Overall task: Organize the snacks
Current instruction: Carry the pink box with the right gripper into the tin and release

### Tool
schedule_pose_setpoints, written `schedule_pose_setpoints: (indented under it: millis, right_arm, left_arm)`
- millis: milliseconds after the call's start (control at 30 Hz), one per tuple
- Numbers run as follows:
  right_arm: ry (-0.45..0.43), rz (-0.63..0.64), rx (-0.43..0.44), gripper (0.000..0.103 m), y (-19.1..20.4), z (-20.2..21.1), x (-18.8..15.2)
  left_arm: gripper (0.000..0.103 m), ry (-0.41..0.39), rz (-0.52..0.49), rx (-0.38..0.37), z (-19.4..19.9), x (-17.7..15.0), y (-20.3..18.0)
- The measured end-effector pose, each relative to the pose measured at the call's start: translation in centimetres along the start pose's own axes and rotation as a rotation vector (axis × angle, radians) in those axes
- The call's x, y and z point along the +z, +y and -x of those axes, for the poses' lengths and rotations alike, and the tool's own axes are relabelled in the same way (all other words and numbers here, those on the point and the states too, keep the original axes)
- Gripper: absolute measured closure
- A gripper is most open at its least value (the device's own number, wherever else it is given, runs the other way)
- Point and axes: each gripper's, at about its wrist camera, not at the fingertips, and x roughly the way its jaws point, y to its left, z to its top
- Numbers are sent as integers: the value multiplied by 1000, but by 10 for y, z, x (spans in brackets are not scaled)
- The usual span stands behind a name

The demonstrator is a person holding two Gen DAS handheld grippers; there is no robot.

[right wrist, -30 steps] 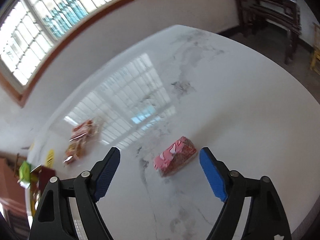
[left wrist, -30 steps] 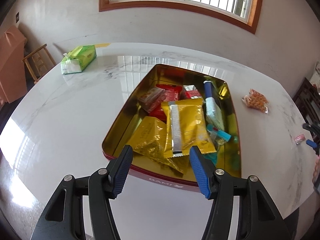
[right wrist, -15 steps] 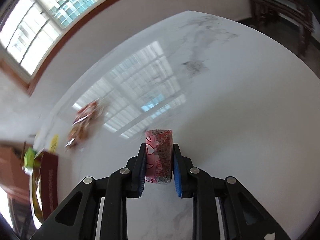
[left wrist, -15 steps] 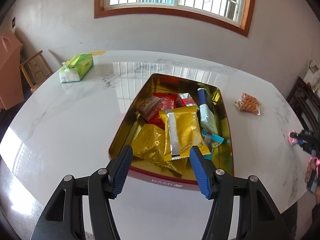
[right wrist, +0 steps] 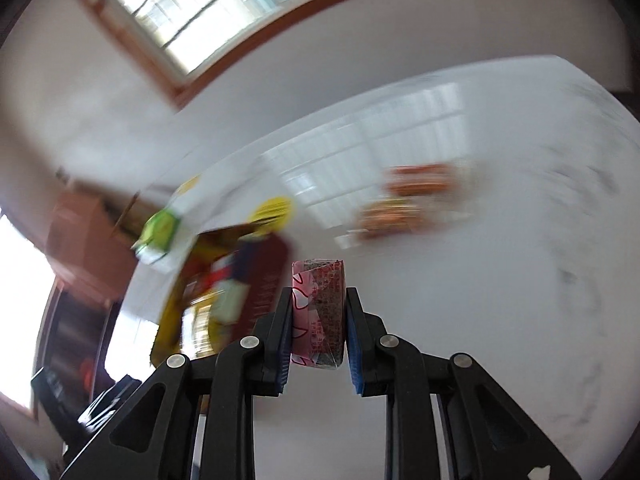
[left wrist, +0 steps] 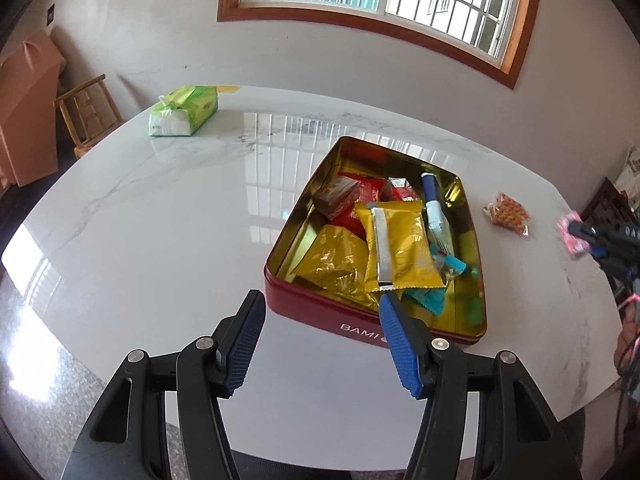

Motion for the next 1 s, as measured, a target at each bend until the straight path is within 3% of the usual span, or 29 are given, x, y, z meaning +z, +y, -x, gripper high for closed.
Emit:
schedule_pose_setpoints:
  millis: [200,400,667,1000]
  right_arm:
    - [97,128,105,82,80,-45,-10]
    - [176,212,141,81,123,-79,-33]
    - [249,282,110,81,138,-98,-63]
    - [257,449,6,81,157,-109,-85]
  left_arm:
    - [43,6,-1,0,3,-1,6]
    - [37,-1,-10,3,8,0,9]
    - [32,-34,-65,33,13,0,3]
    - [30,-40,-86,53,13,-1,1]
